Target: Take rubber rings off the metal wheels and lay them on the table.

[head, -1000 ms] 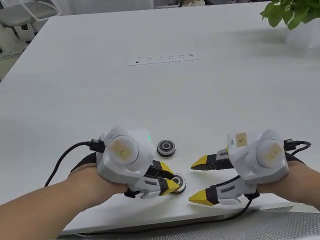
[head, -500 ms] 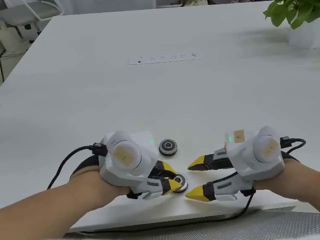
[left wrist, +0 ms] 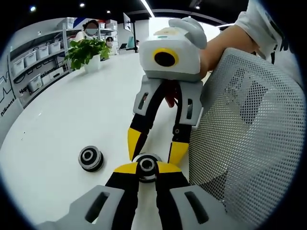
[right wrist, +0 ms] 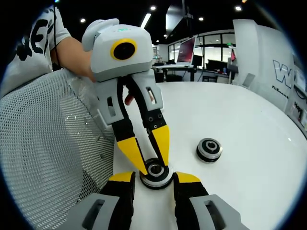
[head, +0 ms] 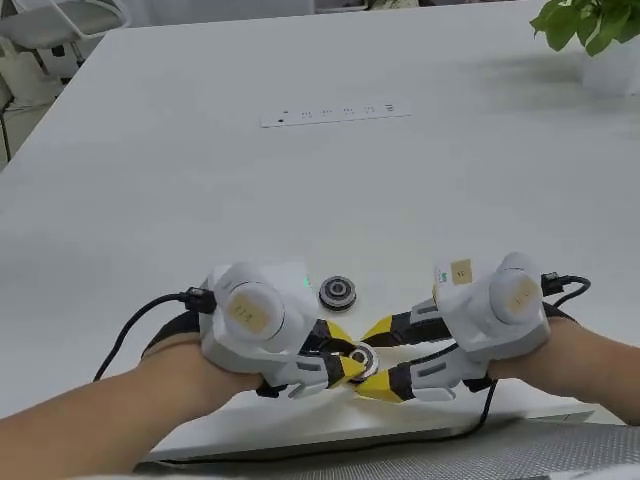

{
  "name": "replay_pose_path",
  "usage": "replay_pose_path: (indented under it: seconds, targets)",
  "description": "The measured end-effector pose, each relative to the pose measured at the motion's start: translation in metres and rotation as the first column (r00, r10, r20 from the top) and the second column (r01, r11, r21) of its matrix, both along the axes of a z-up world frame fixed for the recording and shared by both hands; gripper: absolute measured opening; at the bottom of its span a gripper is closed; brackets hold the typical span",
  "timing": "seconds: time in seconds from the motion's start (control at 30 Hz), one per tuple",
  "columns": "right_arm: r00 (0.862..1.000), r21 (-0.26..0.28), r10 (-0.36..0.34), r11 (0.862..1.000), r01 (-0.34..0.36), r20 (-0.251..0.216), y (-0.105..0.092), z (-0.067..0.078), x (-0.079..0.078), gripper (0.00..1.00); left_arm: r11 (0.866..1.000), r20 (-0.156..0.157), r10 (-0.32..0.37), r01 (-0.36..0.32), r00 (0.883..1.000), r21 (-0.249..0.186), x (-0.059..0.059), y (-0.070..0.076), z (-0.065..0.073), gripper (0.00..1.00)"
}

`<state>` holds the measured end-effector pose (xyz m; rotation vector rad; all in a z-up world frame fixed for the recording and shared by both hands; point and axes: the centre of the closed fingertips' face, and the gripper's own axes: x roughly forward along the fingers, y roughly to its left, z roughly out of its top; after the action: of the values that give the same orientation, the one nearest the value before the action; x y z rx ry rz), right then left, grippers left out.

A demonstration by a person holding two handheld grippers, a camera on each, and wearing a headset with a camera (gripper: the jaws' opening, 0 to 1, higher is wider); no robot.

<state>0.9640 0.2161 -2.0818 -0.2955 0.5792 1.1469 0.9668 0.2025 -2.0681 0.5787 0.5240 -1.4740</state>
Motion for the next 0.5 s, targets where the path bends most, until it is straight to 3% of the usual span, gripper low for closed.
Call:
replay_pose_path:
  seconds: [0.5]
  targets:
    - [1.000,-0.022,-0.013,1.000,0.014,0.025,-0.0079,-0.0016,-0.0020,0.24,1.000,0.001,0.001,-0.001,1.000,-0.005,0.0009,-0.0008,-0.0007,0.08]
